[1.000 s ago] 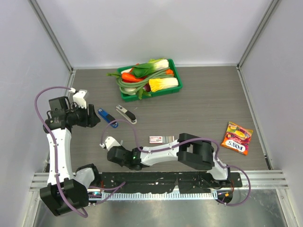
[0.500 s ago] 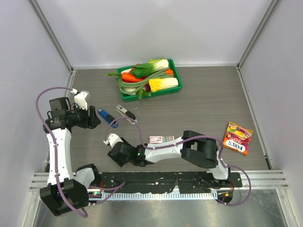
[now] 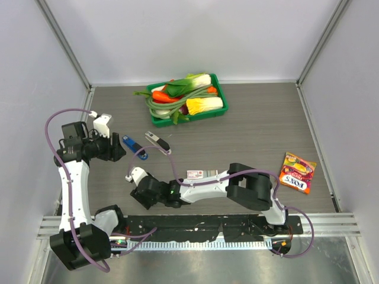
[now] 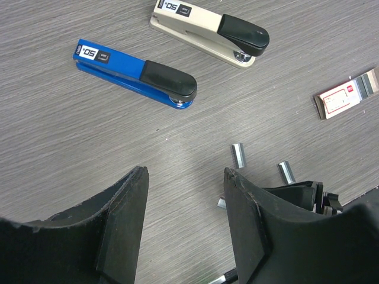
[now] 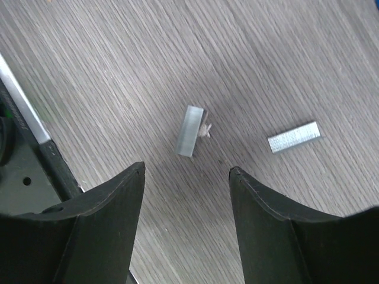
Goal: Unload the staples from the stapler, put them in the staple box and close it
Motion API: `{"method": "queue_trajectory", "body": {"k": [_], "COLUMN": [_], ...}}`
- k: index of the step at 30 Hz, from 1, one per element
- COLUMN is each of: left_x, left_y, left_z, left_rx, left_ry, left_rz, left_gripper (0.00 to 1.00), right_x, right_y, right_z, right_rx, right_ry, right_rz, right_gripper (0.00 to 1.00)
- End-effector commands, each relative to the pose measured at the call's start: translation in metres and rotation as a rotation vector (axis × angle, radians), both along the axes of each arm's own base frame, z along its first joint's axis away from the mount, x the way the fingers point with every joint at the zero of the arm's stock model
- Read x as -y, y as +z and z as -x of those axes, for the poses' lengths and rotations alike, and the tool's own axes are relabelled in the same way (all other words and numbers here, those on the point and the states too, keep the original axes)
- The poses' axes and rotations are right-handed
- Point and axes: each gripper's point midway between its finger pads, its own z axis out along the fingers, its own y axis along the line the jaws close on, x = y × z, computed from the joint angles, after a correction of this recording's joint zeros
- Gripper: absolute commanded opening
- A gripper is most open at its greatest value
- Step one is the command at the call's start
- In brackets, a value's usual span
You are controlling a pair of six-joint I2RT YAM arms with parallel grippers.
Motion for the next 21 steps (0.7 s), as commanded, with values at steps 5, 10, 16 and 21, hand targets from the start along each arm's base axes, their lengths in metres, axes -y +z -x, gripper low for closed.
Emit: {"method": "queue_trajectory", "body": {"k": [5, 10, 16, 21], "left_x": [0.001, 0.000, 0.000, 0.000], "left_y": [0.004, 0.005, 0.005, 0.007], "left_z": [-0.001, 0.000, 0.000, -0.001], "left_rx": [0.021, 0.018, 0.021, 0.029], "left_ry": [-0.012, -0.017, -0.015, -0.015], "left_rz": [0.004, -0.001, -0.001, -0.007], "left_gripper": [0.58, 0.58, 0.58, 0.58], "right_x": [-0.030, -0.027, -0.027, -0.027], "right_y": [0.019, 0.013, 0.007, -0.002], "right_z": [-0.005, -0.008, -0.008, -0.008], "right_rx": [0.029, 0.037, 0.035, 0.032], "right_ry": [0.008, -0.004, -0.006, -0.008], "right_rz": [-0.068, -0.047, -0.032, -0.018], "right_gripper": [0.53, 0.52, 0.50, 0.46]}}
